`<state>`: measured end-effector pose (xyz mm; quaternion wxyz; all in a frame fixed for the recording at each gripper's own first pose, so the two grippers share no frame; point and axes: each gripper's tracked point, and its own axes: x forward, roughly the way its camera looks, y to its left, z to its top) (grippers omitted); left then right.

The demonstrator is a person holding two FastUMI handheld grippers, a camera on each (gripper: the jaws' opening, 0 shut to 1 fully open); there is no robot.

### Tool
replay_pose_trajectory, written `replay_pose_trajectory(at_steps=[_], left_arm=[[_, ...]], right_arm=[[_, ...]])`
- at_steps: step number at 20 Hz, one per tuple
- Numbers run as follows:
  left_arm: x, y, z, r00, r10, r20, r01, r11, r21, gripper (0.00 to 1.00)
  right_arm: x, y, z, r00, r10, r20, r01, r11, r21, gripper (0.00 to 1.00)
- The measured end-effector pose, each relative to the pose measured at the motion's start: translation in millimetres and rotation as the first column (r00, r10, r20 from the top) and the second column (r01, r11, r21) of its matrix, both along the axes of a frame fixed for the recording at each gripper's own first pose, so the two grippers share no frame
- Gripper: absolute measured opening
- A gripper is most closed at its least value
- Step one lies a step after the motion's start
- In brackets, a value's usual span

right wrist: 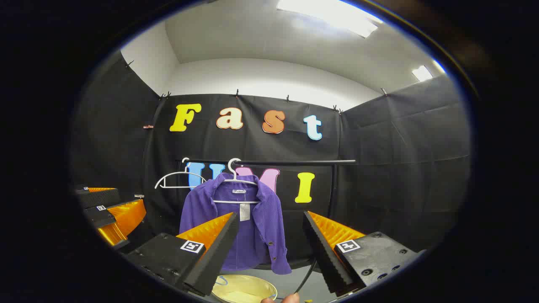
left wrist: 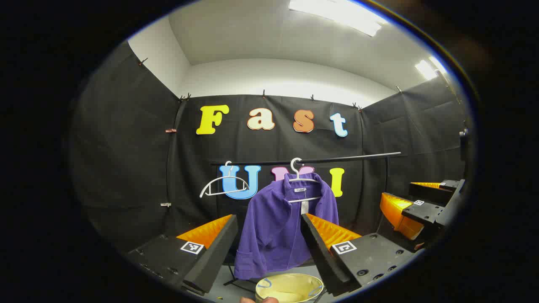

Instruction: Grasp the clothes on the hanger with both hands and then place them into the laundry hamper below.

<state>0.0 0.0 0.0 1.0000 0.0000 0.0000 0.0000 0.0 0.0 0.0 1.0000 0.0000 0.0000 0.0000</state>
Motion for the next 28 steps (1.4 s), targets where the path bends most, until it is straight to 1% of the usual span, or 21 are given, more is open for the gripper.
replay_pose_trajectory(at_steps=[6, 14, 19, 24, 28], left_arm=[[3, 2, 0, 1.0, -0.003, 0.0, 0.003, 1.0, 0.01, 0.95], [9, -2, 2, 1.0, -0.029, 0.004, 0.029, 0.999, 0.016, 0.94], [23, -10, -2, 0.999, -0.038, -0.004, 0.038, 0.999, 0.01, 0.94], [62, -24, -13, 0.999, -0.037, -0.026, 0.037, 0.999, 0.021, 0.94], [112, -43, -29, 0.998, -0.04, -0.039, 0.041, 0.999, 0.035, 0.94]], right_arm=[[4, 2, 1, 1.0, -0.008, 0.0, 0.008, 1.0, 0.006, 0.98], [4, 8, 2, 1.0, -0.014, -0.006, 0.014, 1.0, -0.003, 0.99], [12, 10, -4, 1.0, -0.013, -0.024, 0.013, 1.0, -0.01, 0.98], [42, -1, -15, 0.999, -0.015, -0.052, 0.015, 1.0, 0.001, 0.98], [75, -13, -22, 0.999, -0.013, -0.052, 0.013, 1.0, -0.002, 0.98]])
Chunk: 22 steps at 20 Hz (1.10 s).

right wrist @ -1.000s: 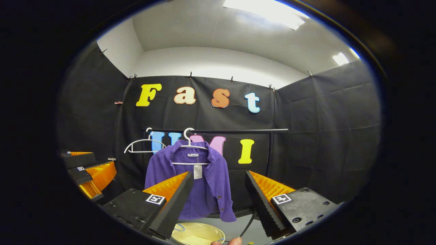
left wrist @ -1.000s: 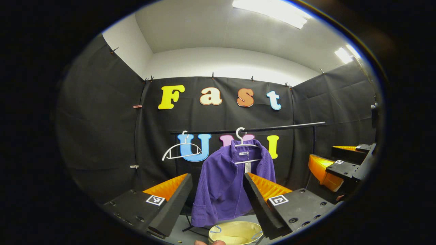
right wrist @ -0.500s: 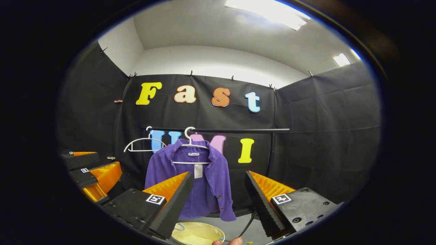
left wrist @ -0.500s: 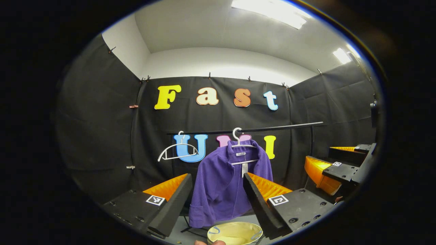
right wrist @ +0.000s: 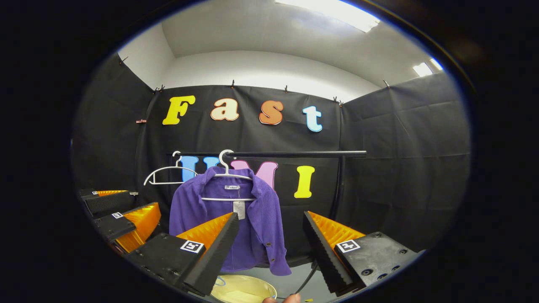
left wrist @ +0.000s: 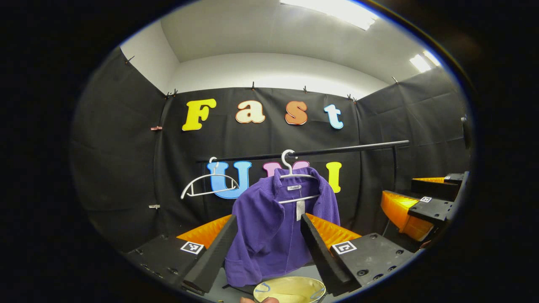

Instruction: Grasp the clothes on the hanger with both hands and then place them into the laundry hamper below.

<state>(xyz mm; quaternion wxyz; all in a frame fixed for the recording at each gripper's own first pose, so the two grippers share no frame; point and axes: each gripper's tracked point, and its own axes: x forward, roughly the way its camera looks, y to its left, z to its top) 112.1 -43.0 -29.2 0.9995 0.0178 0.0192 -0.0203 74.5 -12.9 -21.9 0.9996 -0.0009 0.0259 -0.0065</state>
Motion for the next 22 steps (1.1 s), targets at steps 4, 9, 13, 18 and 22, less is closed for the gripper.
replay_pose_trajectory(at_steps=[4, 9, 13, 18, 22], left_arm=[[59, -7, -18, 0.999, 0.036, -0.007, -0.036, 0.999, 0.014, 0.95], [121, -14, -45, 0.997, 0.074, -0.013, -0.073, 0.996, 0.047, 0.92], [166, -12, -66, 0.993, 0.119, -0.025, -0.117, 0.992, 0.049, 0.95], [205, -5, -89, 0.987, 0.153, -0.047, -0.149, 0.986, 0.074, 0.87], [218, 2, -91, 0.985, 0.169, -0.046, -0.166, 0.984, 0.07, 0.48]], right_arm=[[31, -16, -9, 1.0, 0.001, -0.012, -0.001, 1.0, -0.003, 0.98], [69, -34, -24, 1.0, 0.001, -0.02, -0.001, 1.0, -0.011, 0.98], [95, -29, -41, 0.999, 0.038, -0.037, -0.038, 0.999, -0.005, 0.98], [124, -17, -62, 0.994, 0.088, -0.063, -0.087, 0.996, 0.023, 0.98], [160, 4, -67, 0.991, 0.128, -0.034, -0.127, 0.991, 0.031, 0.98]])
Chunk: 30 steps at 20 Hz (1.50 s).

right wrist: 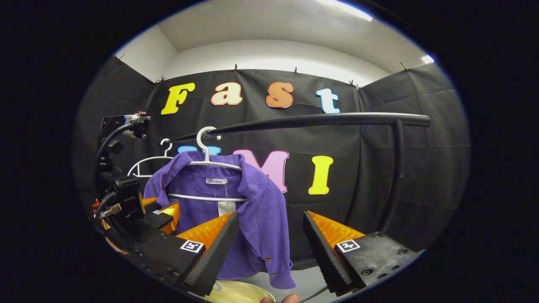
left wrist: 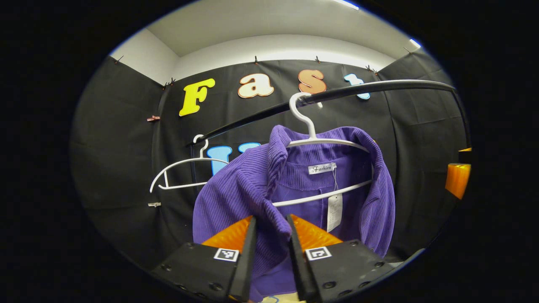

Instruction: Grasp the clothes on the hanger with both hands and then place them into the laundry hamper below.

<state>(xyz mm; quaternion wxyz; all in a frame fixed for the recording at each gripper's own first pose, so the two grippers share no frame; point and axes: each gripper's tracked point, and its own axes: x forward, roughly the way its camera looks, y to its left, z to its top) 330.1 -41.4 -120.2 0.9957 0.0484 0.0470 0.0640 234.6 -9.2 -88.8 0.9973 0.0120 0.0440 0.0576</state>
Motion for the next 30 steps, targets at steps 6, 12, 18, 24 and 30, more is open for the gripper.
replay_pose_trajectory(at_steps=[6, 12, 18, 24, 30], left_arm=[[-2, 3, 7, 0.999, -0.048, 0.013, 0.049, 0.999, -0.021, 0.06], [-7, 14, 8, 0.999, -0.043, -0.005, 0.042, 0.998, -0.049, 0.05], [-7, 11, 7, 0.998, -0.066, -0.013, 0.066, 0.997, -0.041, 0.05], [0, 9, 8, 0.997, -0.072, -0.011, 0.072, 0.997, -0.016, 0.05], [5, 12, 6, 0.997, -0.082, -0.014, 0.081, 0.996, -0.021, 0.05]], right_arm=[[60, 35, -29, 1.0, 0.027, -0.013, -0.027, 1.0, 0.011, 0.98], [97, 61, -48, 1.0, 0.02, 0.008, -0.02, 1.0, 0.018, 0.98], [119, 58, -72, 0.998, -0.012, -0.054, 0.016, 0.998, 0.064, 0.84], [115, 78, -86, 0.98, 0.107, -0.166, -0.045, 0.938, 0.343, 0.11], [109, 78, -78, 0.95, 0.245, -0.192, -0.103, 0.829, 0.549, 0.05]])
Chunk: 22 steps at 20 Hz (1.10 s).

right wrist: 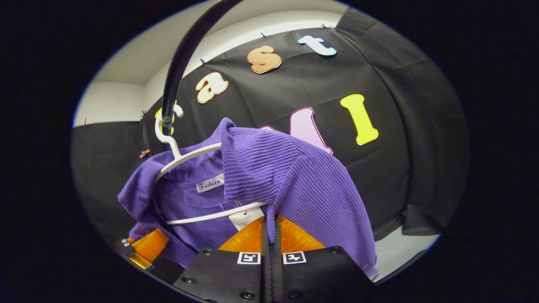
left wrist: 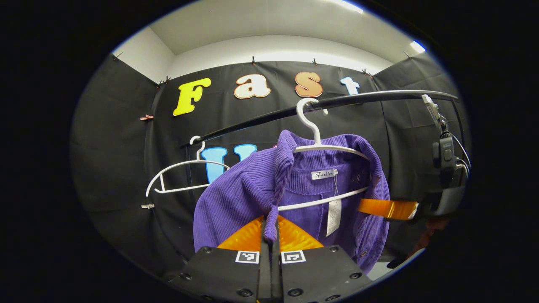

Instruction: Grasp the clothes on the hanger with both hands and then place them into the laundry hamper below.

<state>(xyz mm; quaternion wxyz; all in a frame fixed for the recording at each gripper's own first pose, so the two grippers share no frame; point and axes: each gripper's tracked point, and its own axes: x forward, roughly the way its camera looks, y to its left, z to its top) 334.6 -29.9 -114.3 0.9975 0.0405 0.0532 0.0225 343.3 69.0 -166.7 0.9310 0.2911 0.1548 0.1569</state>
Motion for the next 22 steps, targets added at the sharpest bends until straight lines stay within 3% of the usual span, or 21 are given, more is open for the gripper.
replay_pose_trajectory(at_steps=[2, 5, 10, 13, 18, 22], left_arm=[[1, 0, -1, 1.0, -0.008, -0.007, 0.008, 1.0, -0.008, 0.05], [4, 0, -7, 0.999, -0.021, -0.035, 0.021, 1.0, -0.005, 0.05], [11, -4, -10, 0.998, -0.043, -0.055, 0.044, 0.999, 0.015, 0.05], [14, -3, -11, 0.995, -0.049, -0.083, 0.051, 0.998, 0.023, 0.05], [20, 1, -8, 0.994, -0.033, -0.102, 0.036, 0.999, 0.028, 0.05], [20, 3, -6, 0.993, -0.026, -0.118, 0.029, 0.999, 0.017, 0.05]], right_arm=[[1, -7, 6, 0.999, 0.027, -0.022, -0.026, 0.999, 0.048, 0.09], [6, -15, 0, 0.996, 0.062, -0.062, -0.057, 0.995, 0.078, 0.05], [25, -30, -11, 0.992, 0.083, -0.09, -0.079, 0.996, 0.048, 0.05], [44, -58, -2, 0.997, 0.034, -0.063, -0.036, 0.999, -0.027, 0.05], [78, -101, 4, 0.995, -0.083, -0.051, 0.082, 0.996, -0.014, 0.05], [100, -117, 23, 0.985, -0.167, 0.044, 0.169, 0.985, -0.043, 0.05]])
